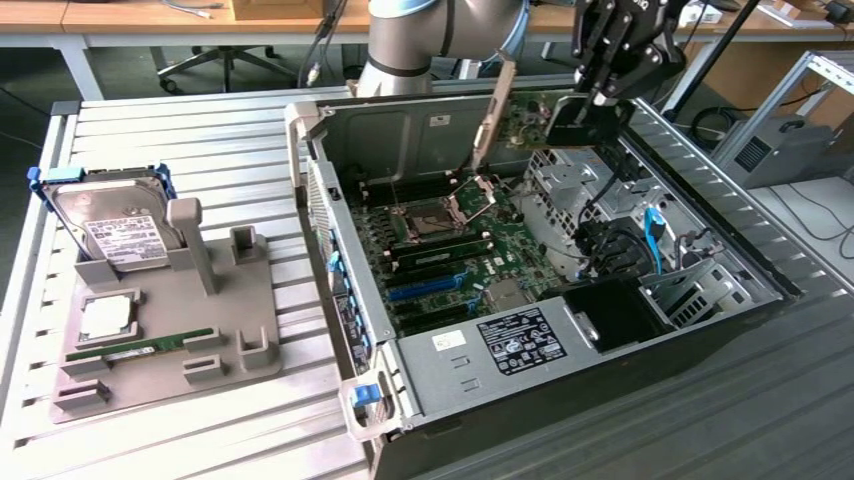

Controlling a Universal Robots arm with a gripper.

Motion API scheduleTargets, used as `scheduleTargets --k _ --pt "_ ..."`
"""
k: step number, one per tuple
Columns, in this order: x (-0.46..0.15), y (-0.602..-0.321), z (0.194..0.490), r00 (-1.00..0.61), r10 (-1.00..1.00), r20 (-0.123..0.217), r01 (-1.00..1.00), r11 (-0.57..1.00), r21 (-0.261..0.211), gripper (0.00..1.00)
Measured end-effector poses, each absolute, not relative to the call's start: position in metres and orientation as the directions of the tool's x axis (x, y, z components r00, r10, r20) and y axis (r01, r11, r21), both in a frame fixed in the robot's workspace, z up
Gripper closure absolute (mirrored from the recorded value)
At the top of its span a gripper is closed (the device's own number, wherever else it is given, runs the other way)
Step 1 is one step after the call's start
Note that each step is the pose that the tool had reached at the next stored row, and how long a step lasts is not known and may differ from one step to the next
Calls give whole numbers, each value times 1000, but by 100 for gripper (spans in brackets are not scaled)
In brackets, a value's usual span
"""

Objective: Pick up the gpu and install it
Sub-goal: 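Insert the gpu into the slot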

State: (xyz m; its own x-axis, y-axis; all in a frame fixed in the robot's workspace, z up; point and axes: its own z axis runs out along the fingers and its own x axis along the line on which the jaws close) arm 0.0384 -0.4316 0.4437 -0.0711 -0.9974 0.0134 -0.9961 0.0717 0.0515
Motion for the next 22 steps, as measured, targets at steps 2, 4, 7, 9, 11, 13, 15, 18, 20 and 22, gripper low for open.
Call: scheduleTargets --k 2,4,7,9,11,13,15,18,20,22 --pt "38 -432 444 -34 -999 13 -998 35 51 73" --pt "38 -432 444 1 -1000 13 -999 -1 51 73" --pt "38 -431 444 53 -998 14 -997 -53 51 73" --pt "38 -431 443 58 -998 13 -997 -57 51 73" --pt "38 -431 443 58 -998 11 -997 -57 49 73" --pt "36 -431 443 58 -998 0 -998 -58 37 73" --pt "35 -431 443 58 -998 -9 -998 -58 29 73" --pt "32 -431 442 56 -998 -9 -998 -56 28 73" --pt "31 -431 441 42 -999 -9 -999 -42 28 73" --pt "31 -431 441 26 -1000 -9 -999 -26 28 73"
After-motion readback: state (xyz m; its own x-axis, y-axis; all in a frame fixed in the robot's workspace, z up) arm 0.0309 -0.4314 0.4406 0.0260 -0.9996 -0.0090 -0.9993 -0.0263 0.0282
